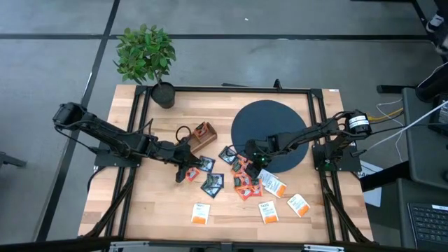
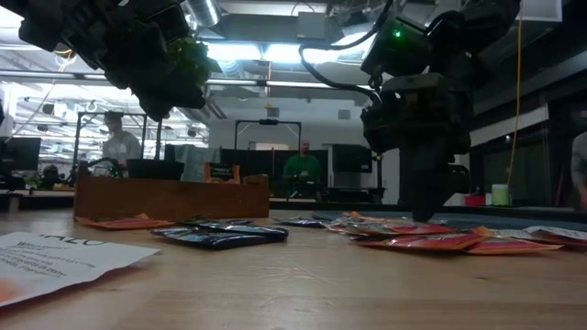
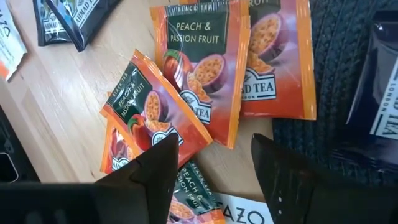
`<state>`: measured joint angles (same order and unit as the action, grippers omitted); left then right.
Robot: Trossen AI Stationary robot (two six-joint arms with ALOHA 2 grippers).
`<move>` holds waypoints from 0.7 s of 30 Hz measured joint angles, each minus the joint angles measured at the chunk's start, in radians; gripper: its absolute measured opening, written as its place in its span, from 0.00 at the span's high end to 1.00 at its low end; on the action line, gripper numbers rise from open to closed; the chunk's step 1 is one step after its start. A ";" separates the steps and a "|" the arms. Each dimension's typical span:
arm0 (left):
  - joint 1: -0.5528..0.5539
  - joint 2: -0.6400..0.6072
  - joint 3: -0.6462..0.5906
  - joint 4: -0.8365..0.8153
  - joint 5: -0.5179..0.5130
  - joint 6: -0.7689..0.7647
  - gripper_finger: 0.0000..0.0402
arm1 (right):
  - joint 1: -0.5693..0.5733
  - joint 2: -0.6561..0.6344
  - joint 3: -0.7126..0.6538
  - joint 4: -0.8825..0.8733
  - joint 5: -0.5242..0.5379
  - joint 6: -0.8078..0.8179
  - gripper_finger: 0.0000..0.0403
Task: Pick & Place Tea
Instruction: Put the orange tea bag into the right section of the wooden organizer
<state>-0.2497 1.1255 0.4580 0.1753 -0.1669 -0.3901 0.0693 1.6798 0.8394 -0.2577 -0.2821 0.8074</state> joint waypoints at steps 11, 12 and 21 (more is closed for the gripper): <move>0.000 0.000 0.000 0.000 0.000 0.008 0.83 | 0.021 0.036 0.001 0.015 0.011 0.004 0.50; 0.001 0.000 0.000 0.000 0.000 0.008 0.83 | 0.021 0.044 0.002 0.021 0.004 0.003 0.50; 0.001 0.000 0.000 0.003 0.000 0.008 0.83 | 0.012 0.054 0.000 0.066 0.004 -0.024 0.50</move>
<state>-0.2489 1.1259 0.4583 0.1783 -0.1669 -0.3818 0.0818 1.7336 0.8399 -0.1921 -0.2779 0.7834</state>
